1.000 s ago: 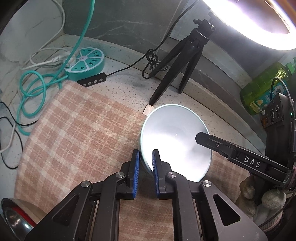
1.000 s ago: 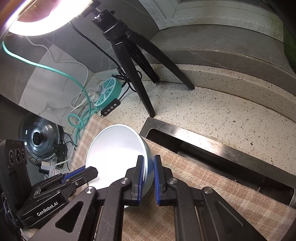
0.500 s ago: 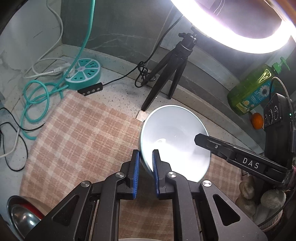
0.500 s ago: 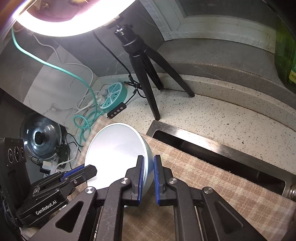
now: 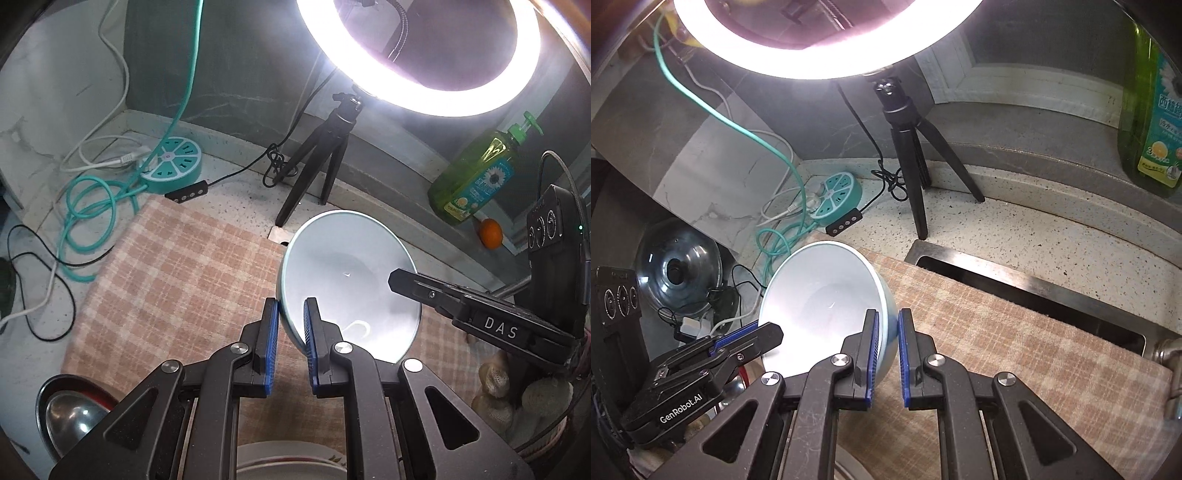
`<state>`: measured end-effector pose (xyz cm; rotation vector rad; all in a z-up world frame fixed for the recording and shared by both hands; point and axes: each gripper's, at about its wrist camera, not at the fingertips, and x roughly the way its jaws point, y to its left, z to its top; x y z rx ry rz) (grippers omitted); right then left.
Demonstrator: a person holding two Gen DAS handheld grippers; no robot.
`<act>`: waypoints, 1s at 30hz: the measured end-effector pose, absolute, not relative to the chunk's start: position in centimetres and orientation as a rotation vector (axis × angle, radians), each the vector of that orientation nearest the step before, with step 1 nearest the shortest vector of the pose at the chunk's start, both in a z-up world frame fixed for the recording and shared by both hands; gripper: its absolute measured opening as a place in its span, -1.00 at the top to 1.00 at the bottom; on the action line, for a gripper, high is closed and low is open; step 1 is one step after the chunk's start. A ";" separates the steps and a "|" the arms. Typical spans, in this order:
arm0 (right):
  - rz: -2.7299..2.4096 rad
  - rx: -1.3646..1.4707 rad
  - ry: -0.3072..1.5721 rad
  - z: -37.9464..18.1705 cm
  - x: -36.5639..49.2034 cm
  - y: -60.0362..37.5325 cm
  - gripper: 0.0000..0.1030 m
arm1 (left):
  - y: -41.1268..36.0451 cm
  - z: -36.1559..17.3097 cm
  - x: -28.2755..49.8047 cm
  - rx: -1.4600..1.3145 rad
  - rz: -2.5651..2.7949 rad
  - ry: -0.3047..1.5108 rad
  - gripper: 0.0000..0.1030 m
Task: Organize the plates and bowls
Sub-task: 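Lift the pale white bowl and carry it toward the stack with both grippers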
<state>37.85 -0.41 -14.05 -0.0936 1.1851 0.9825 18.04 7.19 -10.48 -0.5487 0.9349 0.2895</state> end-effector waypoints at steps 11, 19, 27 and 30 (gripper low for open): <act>0.976 -0.120 1.152 -11.9 33.3 -0.2 0.81 | 7.7 -9.2 14.0 -0.546 0.275 0.913 0.77; 0.981 -0.132 1.143 -11.3 29.9 0.4 0.81 | 8.4 -8.7 10.8 -0.549 0.281 0.898 0.77; 1.002 -0.161 1.133 -10.9 26.4 1.6 0.81 | 9.4 -8.4 7.5 -0.558 0.299 0.886 0.77; 1.011 -0.171 1.133 -10.8 25.3 2.2 0.81 | 9.8 -8.5 6.4 -0.564 0.309 0.886 0.77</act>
